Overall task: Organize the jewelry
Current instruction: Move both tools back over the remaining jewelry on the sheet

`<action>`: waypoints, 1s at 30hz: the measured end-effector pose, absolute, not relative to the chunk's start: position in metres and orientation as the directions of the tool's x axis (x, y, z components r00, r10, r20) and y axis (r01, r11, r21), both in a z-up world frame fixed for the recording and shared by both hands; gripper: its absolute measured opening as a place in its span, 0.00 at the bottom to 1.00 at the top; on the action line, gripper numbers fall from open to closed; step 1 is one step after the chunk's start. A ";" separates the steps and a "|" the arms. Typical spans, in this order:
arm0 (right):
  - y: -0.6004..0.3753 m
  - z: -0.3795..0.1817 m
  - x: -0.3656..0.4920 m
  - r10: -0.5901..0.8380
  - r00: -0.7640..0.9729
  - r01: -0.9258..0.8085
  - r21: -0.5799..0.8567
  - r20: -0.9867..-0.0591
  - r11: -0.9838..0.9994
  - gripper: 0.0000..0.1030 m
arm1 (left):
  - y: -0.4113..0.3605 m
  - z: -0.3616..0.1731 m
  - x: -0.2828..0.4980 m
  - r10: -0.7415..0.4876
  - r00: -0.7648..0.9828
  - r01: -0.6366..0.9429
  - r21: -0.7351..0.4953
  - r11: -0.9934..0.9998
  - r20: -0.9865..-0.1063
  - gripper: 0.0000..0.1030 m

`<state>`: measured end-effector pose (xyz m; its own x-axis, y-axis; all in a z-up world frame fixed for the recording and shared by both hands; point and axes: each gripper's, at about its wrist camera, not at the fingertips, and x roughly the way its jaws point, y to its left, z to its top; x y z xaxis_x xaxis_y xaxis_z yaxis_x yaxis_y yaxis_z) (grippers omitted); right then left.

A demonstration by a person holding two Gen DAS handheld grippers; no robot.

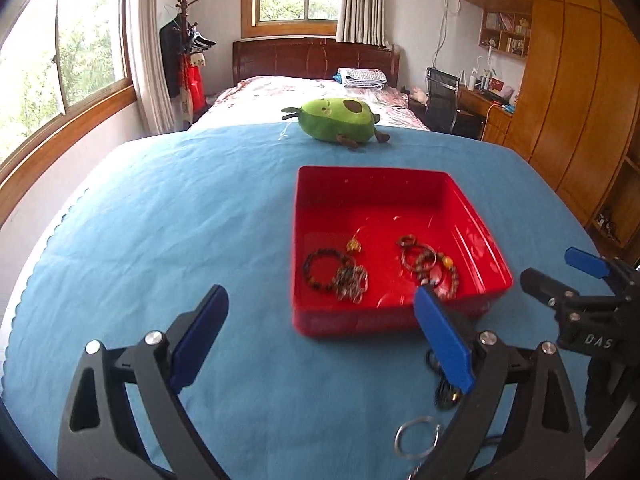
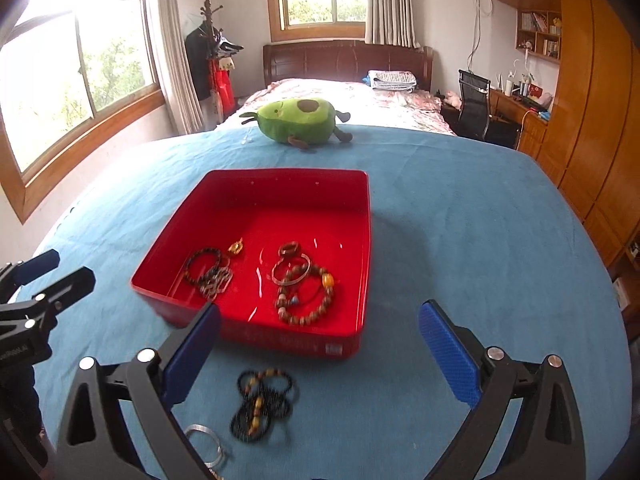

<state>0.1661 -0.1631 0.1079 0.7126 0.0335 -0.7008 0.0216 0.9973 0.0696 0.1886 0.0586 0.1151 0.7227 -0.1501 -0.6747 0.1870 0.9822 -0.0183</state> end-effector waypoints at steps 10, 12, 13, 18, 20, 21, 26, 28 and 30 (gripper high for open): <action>-0.151 0.099 0.094 0.060 0.735 -0.010 0.078 -0.675 0.997 0.96 | 0.080 0.107 0.113 -0.148 0.744 0.177 -0.021 0.984 -0.652 0.93; -0.149 0.094 0.084 0.060 0.729 -0.008 0.079 -0.682 0.997 0.96 | 0.083 0.102 0.103 -0.147 0.741 0.173 -0.025 0.985 -0.655 0.93; -0.148 0.090 0.079 0.063 0.725 -0.007 0.084 -0.686 0.996 0.96 | 0.084 0.100 0.098 -0.150 0.738 0.174 -0.029 0.984 -0.658 0.94; -0.147 0.071 0.058 0.074 0.696 0.002 0.105 -0.715 0.994 0.96 | 0.086 0.089 0.078 -0.156 0.726 0.180 -0.034 0.983 -0.670 0.96; -0.149 0.062 0.051 0.085 0.682 0.006 0.122 -0.727 0.993 0.96 | 0.087 0.082 0.074 -0.166 0.710 0.190 -0.041 0.981 -0.684 0.96; -0.150 0.057 0.046 0.091 0.676 0.009 0.131 -0.732 0.991 0.96 | 0.088 0.079 0.074 -0.173 0.697 0.194 -0.049 0.980 -0.696 0.96; -0.165 0.046 0.032 0.111 0.658 0.046 0.186 -0.745 0.982 0.96 | 0.092 0.057 0.082 -0.238 0.580 0.210 -0.140 0.968 -0.779 0.96; -0.171 0.043 0.026 0.106 0.657 0.063 0.195 -0.746 0.979 0.96 | 0.092 0.049 0.084 -0.231 0.556 0.199 -0.141 0.970 -0.799 0.96; -0.174 0.041 0.022 0.108 0.657 0.067 0.200 -0.746 0.977 0.96 | 0.091 0.044 0.085 -0.226 0.546 0.194 -0.141 0.971 -0.807 0.96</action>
<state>0.0220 -0.1740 0.0410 0.6572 0.1078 -0.7460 0.0672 0.9774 0.2005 0.0851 0.0912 0.0441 0.5460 -0.2257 -0.8068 0.1937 0.9709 -0.1405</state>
